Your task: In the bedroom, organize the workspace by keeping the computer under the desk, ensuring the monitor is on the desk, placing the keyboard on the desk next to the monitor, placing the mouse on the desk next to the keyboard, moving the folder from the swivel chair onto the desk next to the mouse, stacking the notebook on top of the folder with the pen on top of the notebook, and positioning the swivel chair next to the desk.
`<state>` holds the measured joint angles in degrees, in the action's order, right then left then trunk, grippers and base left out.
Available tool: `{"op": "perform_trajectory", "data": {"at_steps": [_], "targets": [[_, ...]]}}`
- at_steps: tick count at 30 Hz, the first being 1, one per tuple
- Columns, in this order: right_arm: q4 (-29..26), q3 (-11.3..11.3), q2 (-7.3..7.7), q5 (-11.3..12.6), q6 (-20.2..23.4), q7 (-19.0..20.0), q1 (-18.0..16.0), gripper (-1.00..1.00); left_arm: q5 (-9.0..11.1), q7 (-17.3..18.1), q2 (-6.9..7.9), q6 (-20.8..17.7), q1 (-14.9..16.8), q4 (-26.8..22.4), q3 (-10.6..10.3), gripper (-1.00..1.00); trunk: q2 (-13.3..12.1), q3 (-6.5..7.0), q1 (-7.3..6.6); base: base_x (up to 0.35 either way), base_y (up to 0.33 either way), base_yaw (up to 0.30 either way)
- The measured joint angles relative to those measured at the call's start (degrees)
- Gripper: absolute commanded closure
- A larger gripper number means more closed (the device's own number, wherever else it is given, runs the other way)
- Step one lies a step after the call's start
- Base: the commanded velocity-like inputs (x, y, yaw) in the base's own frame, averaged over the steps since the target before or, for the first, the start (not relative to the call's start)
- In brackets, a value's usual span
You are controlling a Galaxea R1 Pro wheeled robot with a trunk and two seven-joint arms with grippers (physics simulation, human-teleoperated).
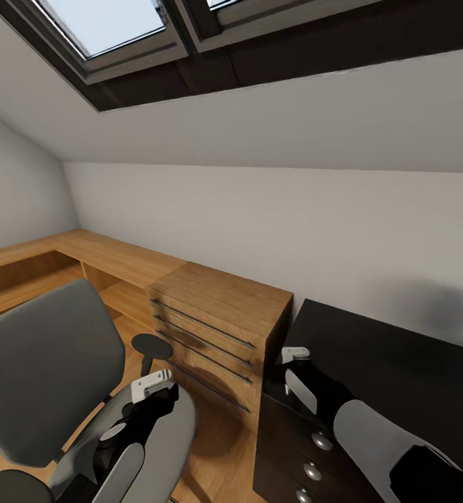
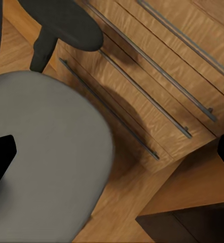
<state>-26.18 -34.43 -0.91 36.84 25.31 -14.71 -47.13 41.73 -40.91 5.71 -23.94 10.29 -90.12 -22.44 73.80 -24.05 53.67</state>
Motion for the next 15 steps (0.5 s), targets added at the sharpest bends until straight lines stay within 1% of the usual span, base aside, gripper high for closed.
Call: {"op": "perform_trajectory", "data": {"at_steps": [15], "targets": [[0.31,0.26,-0.19,0.15,1.06,0.03,0.0,-1.0,0.03,0.0,-0.13,0.06,-0.03,-0.15,-0.11,-1.0,0.0,0.0,0.0,0.0,0.0,0.0]]}}
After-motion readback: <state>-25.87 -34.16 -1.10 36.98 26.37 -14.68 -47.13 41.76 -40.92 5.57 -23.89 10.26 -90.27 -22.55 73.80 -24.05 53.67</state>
